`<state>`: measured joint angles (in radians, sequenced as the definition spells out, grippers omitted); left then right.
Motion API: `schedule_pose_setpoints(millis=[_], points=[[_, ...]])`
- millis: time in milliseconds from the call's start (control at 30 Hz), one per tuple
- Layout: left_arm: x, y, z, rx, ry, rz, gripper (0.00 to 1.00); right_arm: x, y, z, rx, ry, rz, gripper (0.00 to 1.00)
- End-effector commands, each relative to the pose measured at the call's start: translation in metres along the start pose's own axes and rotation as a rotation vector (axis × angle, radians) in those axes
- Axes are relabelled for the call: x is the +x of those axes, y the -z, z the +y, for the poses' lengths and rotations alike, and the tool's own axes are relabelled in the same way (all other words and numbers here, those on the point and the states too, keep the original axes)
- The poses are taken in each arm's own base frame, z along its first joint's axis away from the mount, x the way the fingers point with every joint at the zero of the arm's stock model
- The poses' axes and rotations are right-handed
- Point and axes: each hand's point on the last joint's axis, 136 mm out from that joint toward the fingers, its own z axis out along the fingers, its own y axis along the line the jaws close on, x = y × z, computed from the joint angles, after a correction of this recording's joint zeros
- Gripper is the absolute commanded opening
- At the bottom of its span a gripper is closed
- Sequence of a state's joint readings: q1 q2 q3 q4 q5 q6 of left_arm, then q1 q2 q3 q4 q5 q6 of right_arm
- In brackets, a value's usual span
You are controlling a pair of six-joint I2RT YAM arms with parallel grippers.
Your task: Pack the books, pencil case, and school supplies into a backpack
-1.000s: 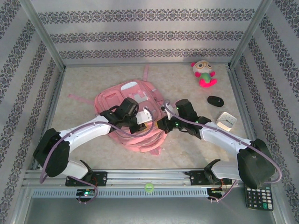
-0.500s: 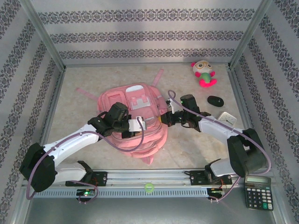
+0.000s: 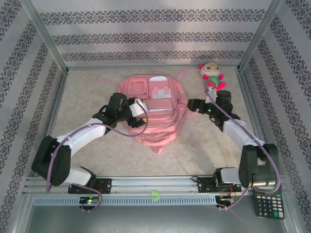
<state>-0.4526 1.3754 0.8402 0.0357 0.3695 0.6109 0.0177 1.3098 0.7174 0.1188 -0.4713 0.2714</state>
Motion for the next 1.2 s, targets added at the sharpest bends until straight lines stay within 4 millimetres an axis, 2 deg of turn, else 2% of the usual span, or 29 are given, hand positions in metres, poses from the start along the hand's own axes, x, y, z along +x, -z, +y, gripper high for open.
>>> schedule_pose_setpoints(millis=[0, 67, 167, 267, 333, 433, 500, 600, 633, 667, 700, 767, 867, 967, 1067, 1100, 1167], points=[[-0.01, 0.045, 0.042, -0.286, 0.211, -0.06, 0.99, -0.018, 0.024, -0.015, 0.093, 0.084, -0.101, 0.98], [0.01, 0.078, 0.067, -0.476, 0.36, -0.059, 0.99, -0.009, 0.036, -0.035, 0.205, 0.096, -0.126, 0.98], [0.057, 0.124, 0.092, -0.727, 0.547, -0.054, 0.99, 0.014, 0.051, -0.065, 0.368, 0.131, -0.159, 0.98], [0.096, 0.147, 0.102, -0.878, 0.644, -0.048, 0.99, 0.032, 0.058, -0.078, 0.426, 0.174, -0.207, 0.98], [0.117, 0.146, 0.104, -0.915, 0.679, -0.037, 0.99, 0.048, 0.056, -0.082, 0.418, 0.189, -0.223, 0.98], [0.146, 0.128, 0.109, -0.918, 0.703, -0.028, 0.99, 0.04, 0.053, -0.071, 0.358, 0.248, -0.27, 0.98], [0.158, 0.113, 0.116, -0.914, 0.681, -0.074, 0.99, 0.032, 0.05, -0.063, 0.309, 0.267, -0.35, 0.98], [0.174, 0.09, 0.121, -0.899, 0.608, -0.06, 0.99, 0.023, 0.034, -0.052, 0.219, 0.285, -0.367, 0.98], [0.185, 0.087, 0.12, -0.911, 0.633, -0.043, 0.99, 0.022, 0.028, -0.053, 0.214, 0.279, -0.352, 0.98], [0.195, 0.085, 0.121, -0.929, 0.649, -0.058, 0.99, 0.02, 0.022, -0.054, 0.21, 0.271, -0.323, 0.98], [0.202, 0.092, 0.13, -1.0, 0.659, -0.063, 0.99, 0.02, 0.02, -0.057, 0.222, 0.26, -0.3, 0.98], [0.215, 0.094, 0.132, -0.977, 0.772, 0.016, 0.99, 0.015, 0.021, -0.062, 0.253, 0.247, -0.307, 0.98], [0.216, 0.096, 0.135, -0.982, 0.768, -0.019, 0.99, 0.021, 0.021, -0.058, 0.26, 0.265, -0.304, 0.98], [0.212, 0.092, 0.135, -0.961, 0.74, -0.024, 0.99, 0.025, 0.013, -0.038, 0.257, 0.367, -0.291, 0.98], [0.212, 0.091, 0.135, -0.956, 0.743, -0.022, 0.99, 0.022, 0.013, -0.041, 0.276, 0.348, -0.297, 0.98], [0.212, 0.091, 0.134, -0.951, 0.743, -0.022, 0.99, 0.026, 0.012, -0.044, 0.284, 0.34, -0.277, 0.98], [0.21, 0.09, 0.134, -0.947, 0.738, -0.027, 0.99, 0.028, 0.013, -0.04, 0.271, 0.36, -0.283, 0.98]])
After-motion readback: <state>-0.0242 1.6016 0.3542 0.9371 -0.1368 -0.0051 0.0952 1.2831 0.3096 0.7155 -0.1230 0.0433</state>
